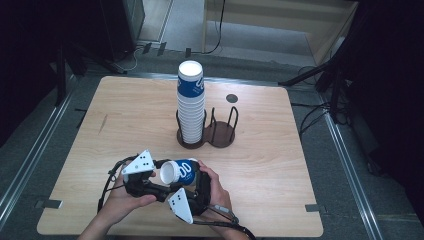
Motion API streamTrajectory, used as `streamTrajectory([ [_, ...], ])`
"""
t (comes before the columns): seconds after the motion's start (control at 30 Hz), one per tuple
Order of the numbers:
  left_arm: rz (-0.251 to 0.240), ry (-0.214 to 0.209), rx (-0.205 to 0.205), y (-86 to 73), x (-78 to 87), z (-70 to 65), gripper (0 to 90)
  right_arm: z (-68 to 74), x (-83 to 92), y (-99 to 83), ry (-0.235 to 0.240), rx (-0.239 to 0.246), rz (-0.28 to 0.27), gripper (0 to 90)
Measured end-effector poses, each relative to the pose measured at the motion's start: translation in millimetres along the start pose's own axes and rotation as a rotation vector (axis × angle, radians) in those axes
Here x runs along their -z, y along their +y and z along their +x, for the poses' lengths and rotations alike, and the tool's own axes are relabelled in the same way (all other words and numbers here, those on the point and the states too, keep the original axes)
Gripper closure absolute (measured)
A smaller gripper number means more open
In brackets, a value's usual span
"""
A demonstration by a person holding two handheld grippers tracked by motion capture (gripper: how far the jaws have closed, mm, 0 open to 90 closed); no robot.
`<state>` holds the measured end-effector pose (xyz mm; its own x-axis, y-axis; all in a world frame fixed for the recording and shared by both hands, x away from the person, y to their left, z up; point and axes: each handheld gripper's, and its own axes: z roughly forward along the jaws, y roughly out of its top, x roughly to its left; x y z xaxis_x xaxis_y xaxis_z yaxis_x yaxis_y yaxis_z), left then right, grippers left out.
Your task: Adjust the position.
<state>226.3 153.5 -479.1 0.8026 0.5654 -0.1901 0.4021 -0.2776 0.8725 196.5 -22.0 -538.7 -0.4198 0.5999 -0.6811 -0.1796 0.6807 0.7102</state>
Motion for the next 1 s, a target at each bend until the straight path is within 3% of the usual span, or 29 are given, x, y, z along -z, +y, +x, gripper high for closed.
streamTrajectory([
  [0.17,-0.006,0.013,0.010,-0.4,0.6,1.5,26.9,0.8,-0.9,-0.2,-0.003,0.005,0.006,18.4],
  [0.43,-0.020,-0.002,0.023,-0.5,2.6,4.4,27.8,-0.7,-0.3,0.7,0.011,-0.008,0.001,16.4],
  [0.63,-0.023,-0.001,0.032,-0.2,5.7,7.8,28.1,-4.5,2.9,3.4,0.020,-0.030,-0.005,9.0],
  [1.0,-0.145,0.063,0.031,-0.8,14.3,13.7,28.1,-15.5,6.1,6.6,0.006,-0.071,-0.021,7.9],
])
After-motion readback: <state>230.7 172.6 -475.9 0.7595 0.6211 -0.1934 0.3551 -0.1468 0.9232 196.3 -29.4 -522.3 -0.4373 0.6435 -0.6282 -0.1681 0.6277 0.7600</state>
